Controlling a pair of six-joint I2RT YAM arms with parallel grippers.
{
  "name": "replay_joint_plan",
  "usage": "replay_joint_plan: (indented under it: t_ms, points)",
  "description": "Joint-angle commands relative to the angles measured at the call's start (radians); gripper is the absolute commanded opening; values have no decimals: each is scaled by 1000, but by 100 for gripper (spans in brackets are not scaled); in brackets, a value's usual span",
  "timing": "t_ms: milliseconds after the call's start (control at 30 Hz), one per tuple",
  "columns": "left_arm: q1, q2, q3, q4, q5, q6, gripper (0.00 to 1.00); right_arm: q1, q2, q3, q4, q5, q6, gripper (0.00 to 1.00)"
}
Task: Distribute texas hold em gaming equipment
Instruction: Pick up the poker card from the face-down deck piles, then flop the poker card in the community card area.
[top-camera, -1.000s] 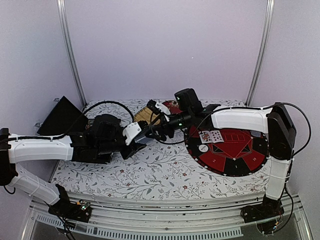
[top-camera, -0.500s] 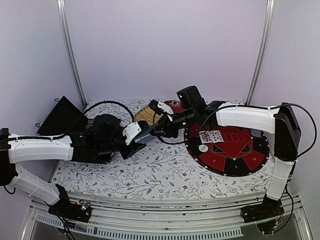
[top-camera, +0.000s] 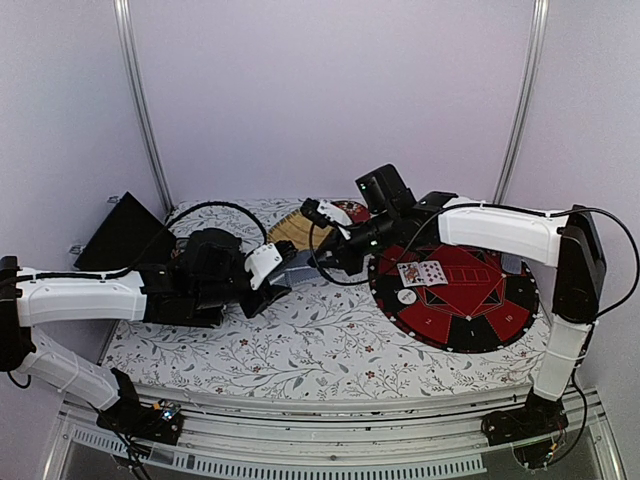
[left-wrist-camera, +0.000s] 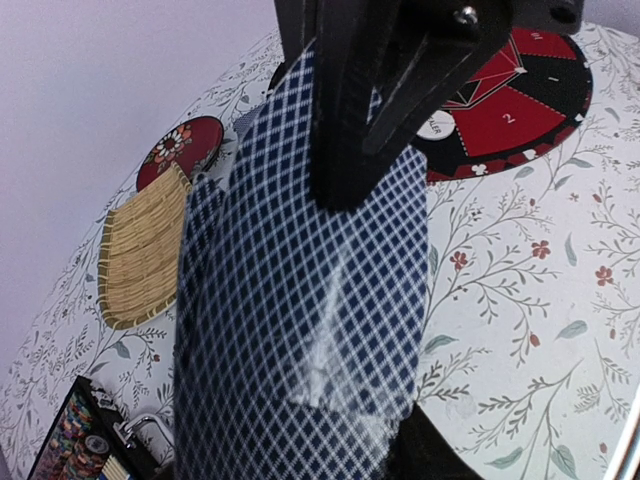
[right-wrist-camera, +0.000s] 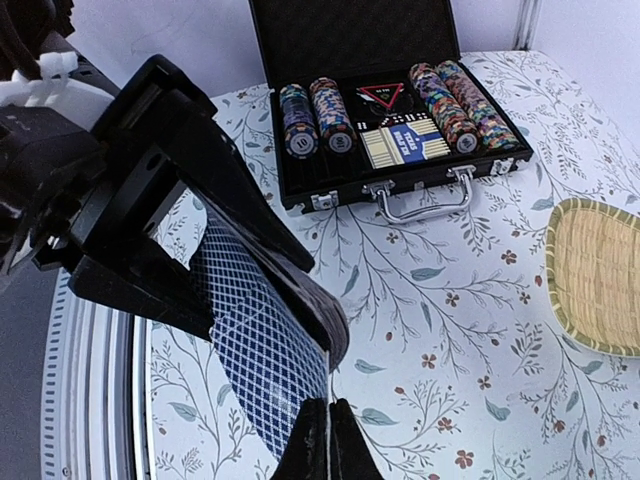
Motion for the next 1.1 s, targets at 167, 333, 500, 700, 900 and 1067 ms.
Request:
replay_joint_plan:
  t_ms: [167, 333, 500, 700, 900, 1067]
  points:
    - [-2, -6, -6, 30, 9, -1, 44, -29, -106, 24, -128, 97, -63, 2]
    - [-2, -10, -10, 30, 7, -2, 44, -60, -203, 1, -152, 140, -96, 2]
    - [-1, -16, -18, 34, 6, -4, 44, -169, -367, -95, -124, 314, -153, 2]
    - [-1, -18, -25, 44, 13, -7, 44, -368, -480, -218, -98, 472, -181, 2]
    - [-2, -18, -31, 56, 24, -8, 44, -501, -430, -390, 67, 868, -274, 2]
    - [0, -18, -38, 62, 26, -9, 44, -508, -317, -524, 312, 1006, -557, 2]
